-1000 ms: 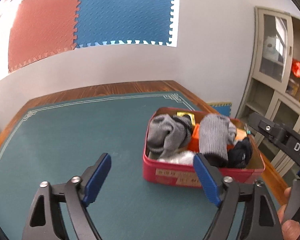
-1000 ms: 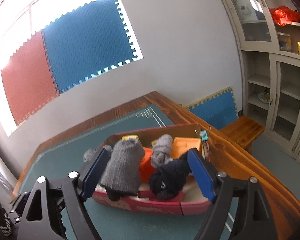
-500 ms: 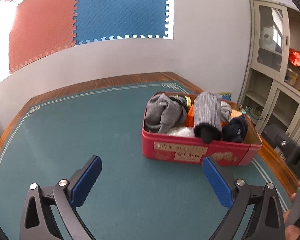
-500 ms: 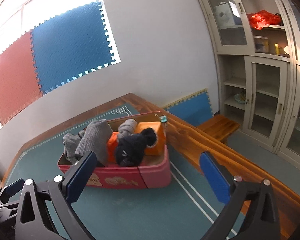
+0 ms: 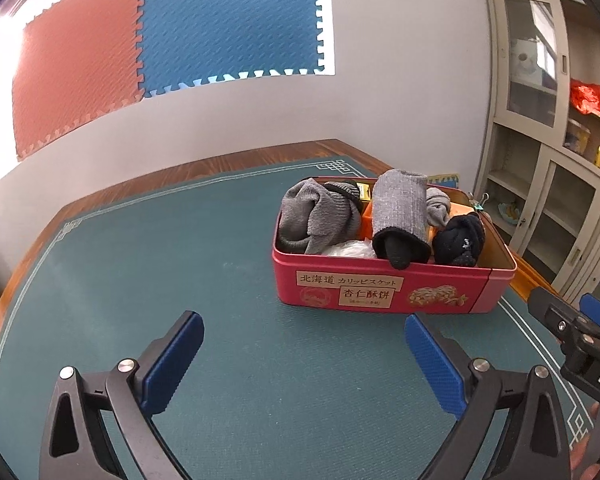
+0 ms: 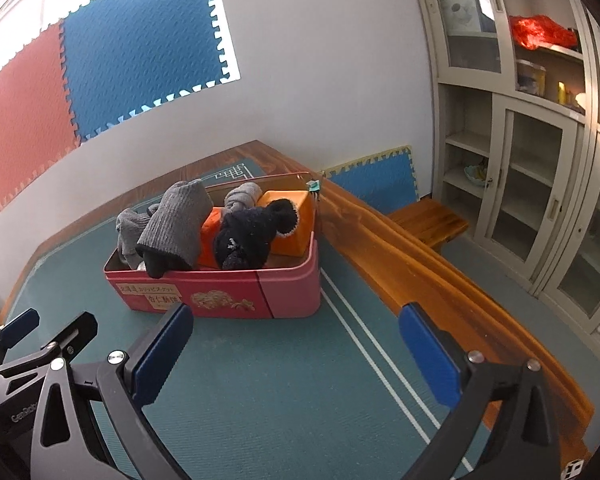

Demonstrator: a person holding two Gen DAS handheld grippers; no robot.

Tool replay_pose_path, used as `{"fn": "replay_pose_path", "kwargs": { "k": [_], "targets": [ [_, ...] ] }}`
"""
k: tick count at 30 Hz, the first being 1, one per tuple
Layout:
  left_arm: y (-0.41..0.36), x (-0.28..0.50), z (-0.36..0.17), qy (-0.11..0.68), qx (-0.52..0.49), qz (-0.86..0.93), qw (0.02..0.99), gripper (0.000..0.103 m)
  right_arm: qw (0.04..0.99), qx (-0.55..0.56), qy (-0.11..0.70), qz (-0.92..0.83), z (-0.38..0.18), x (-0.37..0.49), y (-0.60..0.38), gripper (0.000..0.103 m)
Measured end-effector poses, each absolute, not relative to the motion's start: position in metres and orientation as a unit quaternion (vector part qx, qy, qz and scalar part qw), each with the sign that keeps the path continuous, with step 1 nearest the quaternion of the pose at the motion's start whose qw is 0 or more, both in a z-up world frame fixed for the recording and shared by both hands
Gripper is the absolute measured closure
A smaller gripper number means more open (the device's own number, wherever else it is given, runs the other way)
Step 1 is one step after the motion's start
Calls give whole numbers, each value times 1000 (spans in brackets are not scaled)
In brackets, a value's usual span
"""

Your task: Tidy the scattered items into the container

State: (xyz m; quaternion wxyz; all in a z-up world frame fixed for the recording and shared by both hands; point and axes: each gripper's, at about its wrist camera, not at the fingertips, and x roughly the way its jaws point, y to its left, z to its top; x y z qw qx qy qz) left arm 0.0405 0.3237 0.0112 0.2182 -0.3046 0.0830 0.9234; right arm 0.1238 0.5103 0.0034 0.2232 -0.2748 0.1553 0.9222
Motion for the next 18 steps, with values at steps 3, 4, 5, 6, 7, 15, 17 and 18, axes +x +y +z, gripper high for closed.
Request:
{"fn": "replay_pose_path", "kwargs": {
  "k": [3,4,5,6,7,15,17,18],
  "targets": [
    [326,39,12,83,-306,924,215,1,226,-281,139,923,8,120,505,0],
    [327,39,14,85,-305,924,216,1,228,-281,133,923,11,119,504,0],
    [329,38,17,88,-304,923,217,1,230,-281,127,923,15,118,504,0],
    [330,38,20,90,-301,924,218,1,230,-280,124,924,18,117,504,0],
    [332,37,25,91,-297,925,219,1,231,-280,120,924,21,116,505,0],
    [349,28,53,104,-286,923,236,1,251,-275,100,923,42,108,522,0],
    [354,26,51,110,-284,921,242,1,254,-275,106,921,40,107,527,0],
    [357,26,50,113,-283,920,244,1,256,-276,109,920,38,106,530,0]
  ]
}}
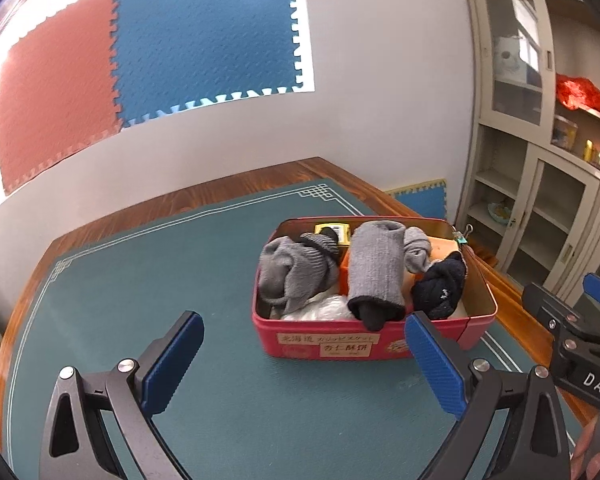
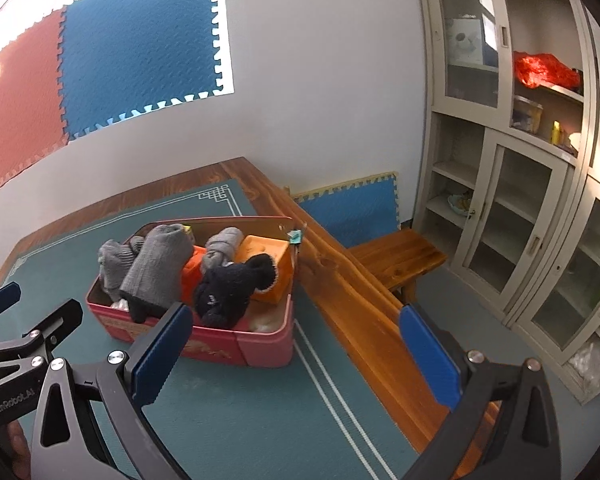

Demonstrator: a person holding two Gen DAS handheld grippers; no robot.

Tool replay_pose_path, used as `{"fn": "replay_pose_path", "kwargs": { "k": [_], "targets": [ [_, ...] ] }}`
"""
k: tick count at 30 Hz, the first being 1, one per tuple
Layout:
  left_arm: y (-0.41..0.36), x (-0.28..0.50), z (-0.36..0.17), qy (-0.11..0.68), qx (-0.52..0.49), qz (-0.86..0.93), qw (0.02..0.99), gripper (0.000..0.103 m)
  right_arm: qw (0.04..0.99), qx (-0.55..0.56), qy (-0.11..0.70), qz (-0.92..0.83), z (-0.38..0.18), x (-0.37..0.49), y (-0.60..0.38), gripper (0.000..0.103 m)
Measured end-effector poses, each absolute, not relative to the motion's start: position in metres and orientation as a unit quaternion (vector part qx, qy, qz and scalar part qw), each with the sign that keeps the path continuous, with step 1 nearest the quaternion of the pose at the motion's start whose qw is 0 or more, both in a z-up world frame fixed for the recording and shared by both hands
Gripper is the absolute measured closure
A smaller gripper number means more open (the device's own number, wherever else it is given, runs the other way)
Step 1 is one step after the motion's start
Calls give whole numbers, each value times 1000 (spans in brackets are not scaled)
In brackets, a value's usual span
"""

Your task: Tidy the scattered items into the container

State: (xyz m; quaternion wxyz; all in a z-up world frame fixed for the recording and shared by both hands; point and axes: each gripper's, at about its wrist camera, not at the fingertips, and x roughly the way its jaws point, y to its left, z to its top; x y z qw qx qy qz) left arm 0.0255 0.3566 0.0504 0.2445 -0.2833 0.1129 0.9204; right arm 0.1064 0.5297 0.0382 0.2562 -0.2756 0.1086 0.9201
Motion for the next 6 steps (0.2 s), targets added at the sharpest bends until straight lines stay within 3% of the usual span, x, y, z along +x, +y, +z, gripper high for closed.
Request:
{"fn": "replay_pose_path", "kwargs": {
  "k": [6],
  "targets": [
    [374,27,40,140,-274,917,254,1,257,-296,119,912,19,101,538,0]
  ]
}}
